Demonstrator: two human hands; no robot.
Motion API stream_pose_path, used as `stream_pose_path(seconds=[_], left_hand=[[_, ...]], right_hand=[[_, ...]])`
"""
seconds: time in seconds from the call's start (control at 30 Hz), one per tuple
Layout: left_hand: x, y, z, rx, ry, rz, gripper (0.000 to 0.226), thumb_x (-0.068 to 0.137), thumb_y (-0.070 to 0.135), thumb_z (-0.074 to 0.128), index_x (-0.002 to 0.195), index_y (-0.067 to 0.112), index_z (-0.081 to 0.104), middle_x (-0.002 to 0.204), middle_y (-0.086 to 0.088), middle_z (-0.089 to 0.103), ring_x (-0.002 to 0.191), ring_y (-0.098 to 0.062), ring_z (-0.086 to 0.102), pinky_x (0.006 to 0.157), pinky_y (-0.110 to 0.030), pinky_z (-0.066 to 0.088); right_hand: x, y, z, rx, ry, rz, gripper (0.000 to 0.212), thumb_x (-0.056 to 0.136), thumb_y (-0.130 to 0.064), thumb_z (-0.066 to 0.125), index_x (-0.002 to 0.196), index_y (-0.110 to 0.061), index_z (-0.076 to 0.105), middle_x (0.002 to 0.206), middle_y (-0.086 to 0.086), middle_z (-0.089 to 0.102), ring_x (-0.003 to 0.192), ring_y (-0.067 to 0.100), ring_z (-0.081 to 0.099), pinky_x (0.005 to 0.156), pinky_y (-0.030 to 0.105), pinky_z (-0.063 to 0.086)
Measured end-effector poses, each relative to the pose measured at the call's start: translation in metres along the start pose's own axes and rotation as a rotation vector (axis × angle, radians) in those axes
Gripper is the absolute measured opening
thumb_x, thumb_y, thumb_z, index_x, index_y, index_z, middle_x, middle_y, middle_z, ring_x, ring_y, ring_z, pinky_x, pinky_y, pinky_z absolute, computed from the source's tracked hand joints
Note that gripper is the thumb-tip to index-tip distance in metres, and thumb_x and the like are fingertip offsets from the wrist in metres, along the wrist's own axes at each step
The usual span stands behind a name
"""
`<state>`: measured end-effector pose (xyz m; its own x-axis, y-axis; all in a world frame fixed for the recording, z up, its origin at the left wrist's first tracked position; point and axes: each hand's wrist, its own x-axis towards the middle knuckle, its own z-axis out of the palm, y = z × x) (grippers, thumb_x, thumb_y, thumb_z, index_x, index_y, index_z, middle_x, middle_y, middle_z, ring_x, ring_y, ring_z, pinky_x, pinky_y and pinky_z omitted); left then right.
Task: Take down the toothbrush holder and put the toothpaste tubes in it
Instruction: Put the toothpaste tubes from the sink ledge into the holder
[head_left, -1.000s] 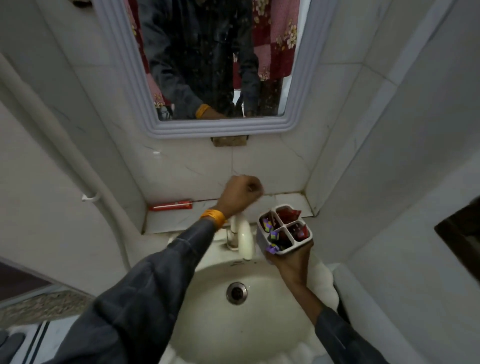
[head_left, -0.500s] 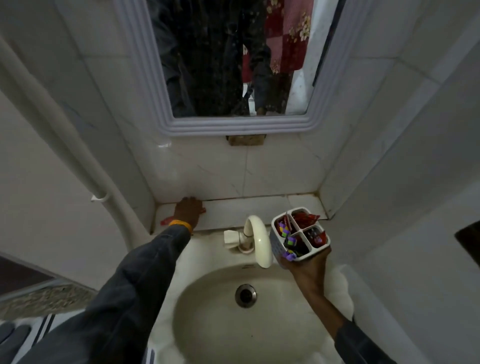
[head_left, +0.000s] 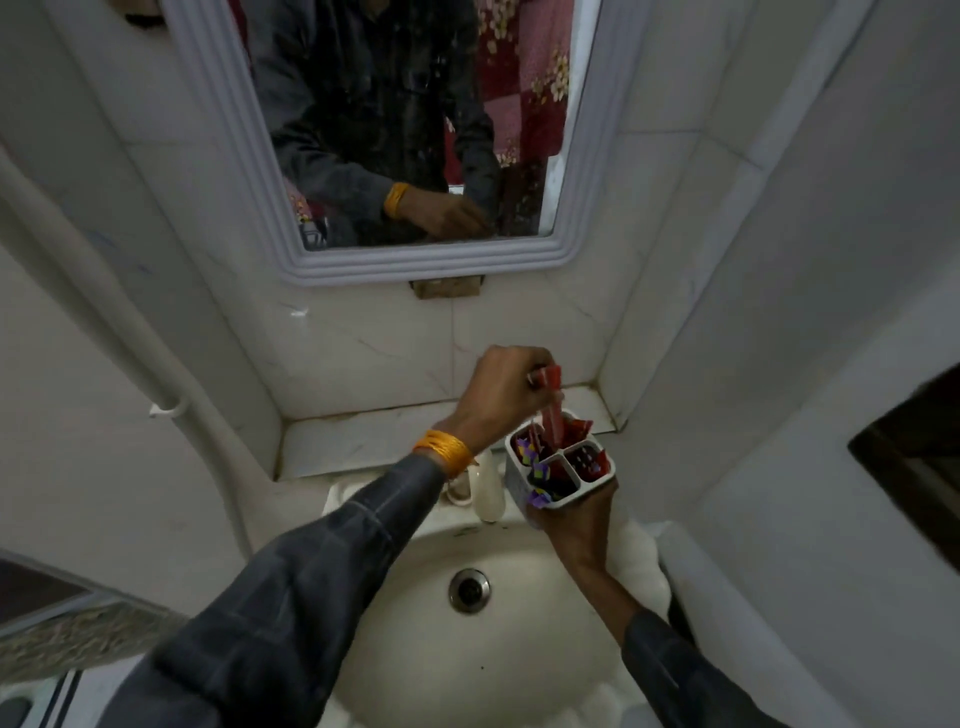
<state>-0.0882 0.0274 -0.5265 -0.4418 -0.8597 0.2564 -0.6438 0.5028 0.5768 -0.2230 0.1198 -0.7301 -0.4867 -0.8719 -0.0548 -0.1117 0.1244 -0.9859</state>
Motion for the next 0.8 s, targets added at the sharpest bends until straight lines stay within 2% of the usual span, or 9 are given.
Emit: stream_pose_path(seconds=[0.03, 0.13, 0.27, 0.4, 0.47, 0.57, 0.6, 0.7, 0.8], left_hand=[[-0.001, 0.006, 0.009, 0.037, -0.030, 0.014, 0.017, 0.077, 0.028, 0.076, 0.088, 0.015, 0.072, 0.083, -0.005, 0.077, 0.077, -0.022, 0.071, 0.071, -0.032, 0.057], [-0.003, 0.014, 0.037, 0.091, -0.118, 0.003, 0.017, 0.083, 0.027, 0.068, 0.087, 0.011, 0.071, 0.084, -0.011, 0.075, 0.080, -0.029, 0.068, 0.070, -0.033, 0.053], [-0.008, 0.018, 0.063, 0.140, -0.178, 0.012, 0.021, 0.092, 0.023, 0.058, 0.085, 0.007, 0.069, 0.083, -0.013, 0.071, 0.078, -0.031, 0.066, 0.066, -0.030, 0.046], [-0.001, 0.019, 0.055, 0.121, -0.150, 0.022, 0.019, 0.088, 0.027, 0.065, 0.084, 0.009, 0.069, 0.083, -0.010, 0.072, 0.078, -0.029, 0.066, 0.071, -0.033, 0.054], [0.006, 0.020, 0.042, 0.073, -0.098, 0.019, 0.017, 0.082, 0.029, 0.071, 0.087, 0.012, 0.070, 0.085, -0.007, 0.074, 0.080, -0.026, 0.067, 0.074, -0.034, 0.055], [0.013, 0.028, 0.029, -0.001, -0.046, 0.044, 0.020, 0.081, 0.026, 0.074, 0.096, 0.013, 0.072, 0.093, -0.005, 0.076, 0.081, -0.022, 0.069, 0.076, -0.030, 0.054], [0.013, 0.030, 0.029, -0.010, -0.038, 0.052, 0.021, 0.081, 0.026, 0.074, 0.097, 0.013, 0.072, 0.093, -0.005, 0.076, 0.081, -0.022, 0.070, 0.075, -0.030, 0.054], [0.011, 0.031, 0.045, 0.021, -0.096, 0.035, 0.020, 0.082, 0.026, 0.072, 0.095, 0.012, 0.071, 0.092, -0.007, 0.076, 0.082, -0.025, 0.069, 0.076, -0.034, 0.056], [0.003, 0.021, 0.068, 0.122, -0.218, 0.007, 0.018, 0.085, 0.023, 0.067, 0.096, 0.010, 0.072, 0.097, -0.013, 0.075, 0.091, -0.032, 0.068, 0.082, -0.038, 0.056]], right_hand=[[-0.002, -0.003, 0.001, 0.008, 0.000, -0.021, 0.138, 0.044, -0.052, 0.105, 0.158, -0.001, 0.046, 0.151, 0.016, 0.066, 0.138, 0.027, 0.068, 0.110, 0.026, 0.060], [0.000, 0.001, 0.002, -0.018, 0.007, -0.024, 0.157, 0.037, -0.084, 0.101, 0.161, -0.005, 0.044, 0.156, 0.013, 0.063, 0.145, 0.030, 0.064, 0.119, 0.043, 0.057], [-0.001, -0.002, -0.002, -0.121, 0.004, -0.006, 0.141, 0.044, -0.060, 0.100, 0.162, -0.007, 0.043, 0.156, 0.014, 0.063, 0.145, 0.031, 0.063, 0.121, 0.052, 0.056], [0.000, 0.000, -0.003, -0.125, 0.014, -0.014, 0.137, 0.047, -0.058, 0.100, 0.160, -0.007, 0.045, 0.154, 0.012, 0.064, 0.143, 0.027, 0.065, 0.118, 0.041, 0.055], [0.004, 0.002, -0.002, -0.136, 0.010, -0.015, 0.129, 0.050, -0.053, 0.107, 0.157, -0.010, 0.049, 0.151, 0.010, 0.067, 0.140, 0.027, 0.069, 0.116, 0.042, 0.060], [0.004, 0.004, -0.004, -0.140, 0.003, -0.012, 0.127, 0.051, -0.045, 0.108, 0.157, -0.007, 0.051, 0.152, 0.010, 0.068, 0.138, 0.024, 0.069, 0.110, 0.021, 0.060], [0.004, 0.003, -0.004, -0.150, 0.002, -0.020, 0.128, 0.051, -0.045, 0.109, 0.157, -0.007, 0.051, 0.152, 0.010, 0.068, 0.138, 0.024, 0.069, 0.109, 0.019, 0.060], [0.000, -0.002, -0.004, -0.165, 0.008, -0.054, 0.133, 0.050, -0.056, 0.107, 0.160, -0.009, 0.049, 0.156, 0.006, 0.065, 0.144, 0.024, 0.066, 0.119, 0.040, 0.059], [0.000, -0.003, -0.004, -0.171, 0.010, -0.034, 0.137, 0.048, -0.060, 0.099, 0.162, -0.006, 0.047, 0.157, 0.006, 0.063, 0.145, 0.024, 0.063, 0.122, 0.044, 0.055]])
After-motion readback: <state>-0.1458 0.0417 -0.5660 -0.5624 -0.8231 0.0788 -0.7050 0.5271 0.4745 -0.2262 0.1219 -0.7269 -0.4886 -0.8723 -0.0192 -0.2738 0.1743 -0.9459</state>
